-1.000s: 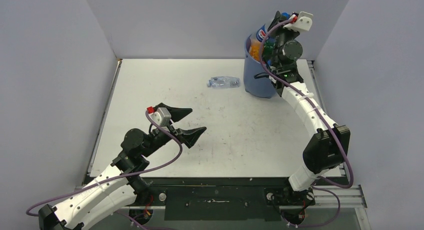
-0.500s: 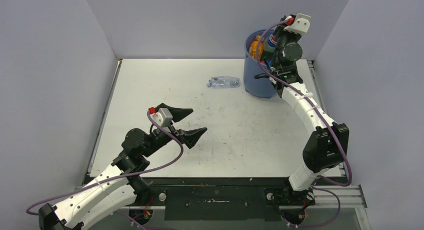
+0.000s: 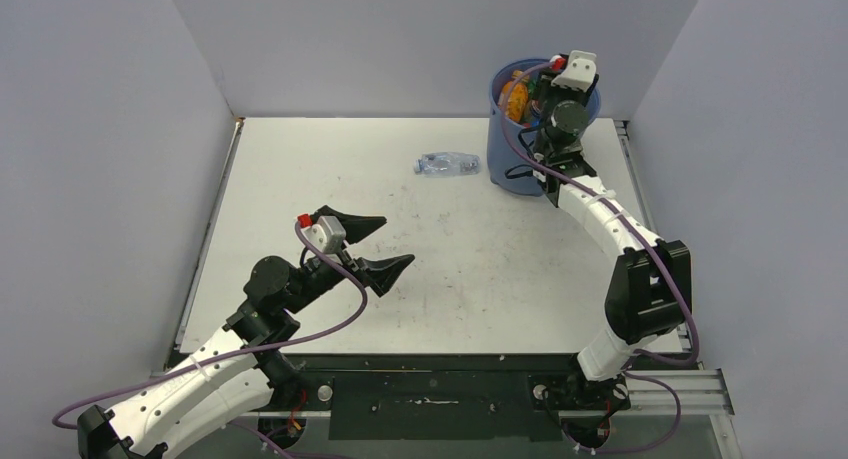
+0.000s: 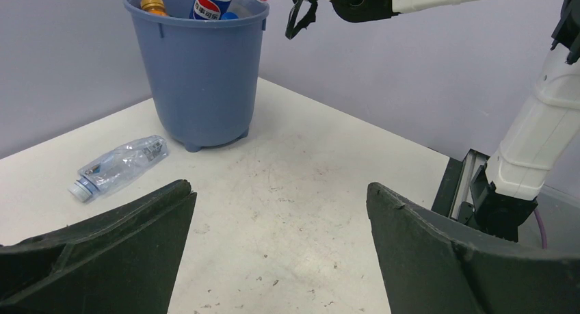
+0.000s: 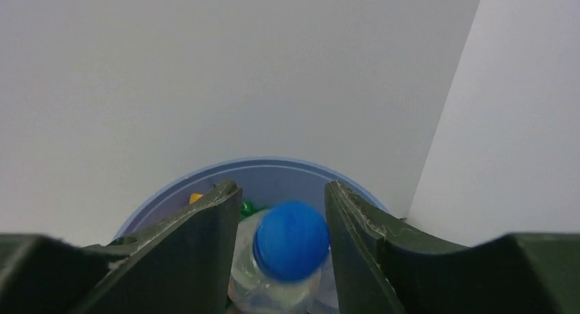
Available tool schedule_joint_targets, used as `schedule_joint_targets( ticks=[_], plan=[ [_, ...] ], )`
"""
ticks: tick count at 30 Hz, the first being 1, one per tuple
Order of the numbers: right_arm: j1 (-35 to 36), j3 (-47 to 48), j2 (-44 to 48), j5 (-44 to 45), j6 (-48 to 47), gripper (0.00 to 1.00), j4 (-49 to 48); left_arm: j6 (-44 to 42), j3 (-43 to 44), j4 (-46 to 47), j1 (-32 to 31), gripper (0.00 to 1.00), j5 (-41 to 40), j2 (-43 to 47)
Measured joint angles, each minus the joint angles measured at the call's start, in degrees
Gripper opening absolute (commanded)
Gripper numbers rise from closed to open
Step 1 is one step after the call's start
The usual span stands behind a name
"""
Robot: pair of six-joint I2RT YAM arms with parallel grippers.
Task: Put the plastic bottles in the bin
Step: Place the plastic bottle in the trash bin.
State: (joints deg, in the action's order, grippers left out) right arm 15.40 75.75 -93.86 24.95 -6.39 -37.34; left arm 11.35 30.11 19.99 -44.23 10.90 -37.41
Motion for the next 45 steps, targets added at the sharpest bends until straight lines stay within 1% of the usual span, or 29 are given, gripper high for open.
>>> schedule_joint_targets(
  ticks=[2, 3, 9, 10, 12, 15, 17, 20, 23, 32, 37, 40, 41, 45],
  plan=[
    [-0.1, 0.0, 0.0, -0.4, 0.7, 0.63, 1.5, 0.0, 0.0, 0.0, 0.0, 0.96, 0.0, 0.0],
    [-0.1, 0.0, 0.0, -0.7, 1.0, 0.63, 2.4, 0.0, 0.0, 0.0, 0.0, 0.96, 0.0, 0.0],
    [-1.0, 2.5, 0.0, -2.9, 3.9, 0.6, 10.1, 0.0, 0.0, 0.0, -0.1, 0.96, 0.0, 0.0],
    [-1.2, 3.1, 0.0, -3.2, 4.6, 0.59, 10.7, 0.0, 0.0, 0.0, -0.1, 0.96, 0.0, 0.0],
    [-1.9, 3.8, 0.0, -3.8, 6.4, 0.53, 11.4, 0.0, 0.0, 0.0, -0.2, 0.96, 0.0, 0.0],
    [-2.8, 4.1, 0.2, -5.0, 9.3, 0.36, 12.4, 0.0, 0.0, 0.0, -0.3, 0.96, 0.0, -0.1],
    [-3.3, 5.0, 0.2, -6.1, 11.0, 0.3, 14.0, 0.0, 0.0, 0.0, -0.3, 0.96, 0.0, -0.3],
    [-3.8, 7.7, 0.2, -7.6, 12.9, 0.29, 17.1, 0.0, 0.0, 0.0, -0.4, 0.96, 0.0, -0.5],
    [-3.9, 9.9, 0.2, -8.8, 14.0, 0.28, 18.3, 0.0, 0.0, 0.0, -0.4, 0.96, 0.0, -0.5],
    [-4.2, 11.3, -0.4, -10.3, 16.0, 0.25, 23.3, 0.0, 0.0, 0.0, -0.8, 0.96, 0.1, -0.5],
    [-4.2, 14.2, -2.6, -10.2, 15.5, 0.17, 25.6, 0.0, 0.0, 0.0, -0.9, 0.96, 0.0, -0.6],
    [-4.2, 14.6, -3.1, -9.9, 14.9, 0.17, 26.6, 0.0, 0.0, 0.0, -0.9, 0.96, 0.1, -0.8],
    [-4.2, 14.8, -3.4, -9.8, 14.8, 0.18, 27.0, -0.1, 0.0, 0.0, -0.9, 0.96, 0.1, -0.9],
    [-4.2, 15.0, -3.8, -9.3, 14.6, 0.32, 28.0, -0.1, 0.0, 0.0, -0.9, 0.96, 0.1, -1.1]
  ],
)
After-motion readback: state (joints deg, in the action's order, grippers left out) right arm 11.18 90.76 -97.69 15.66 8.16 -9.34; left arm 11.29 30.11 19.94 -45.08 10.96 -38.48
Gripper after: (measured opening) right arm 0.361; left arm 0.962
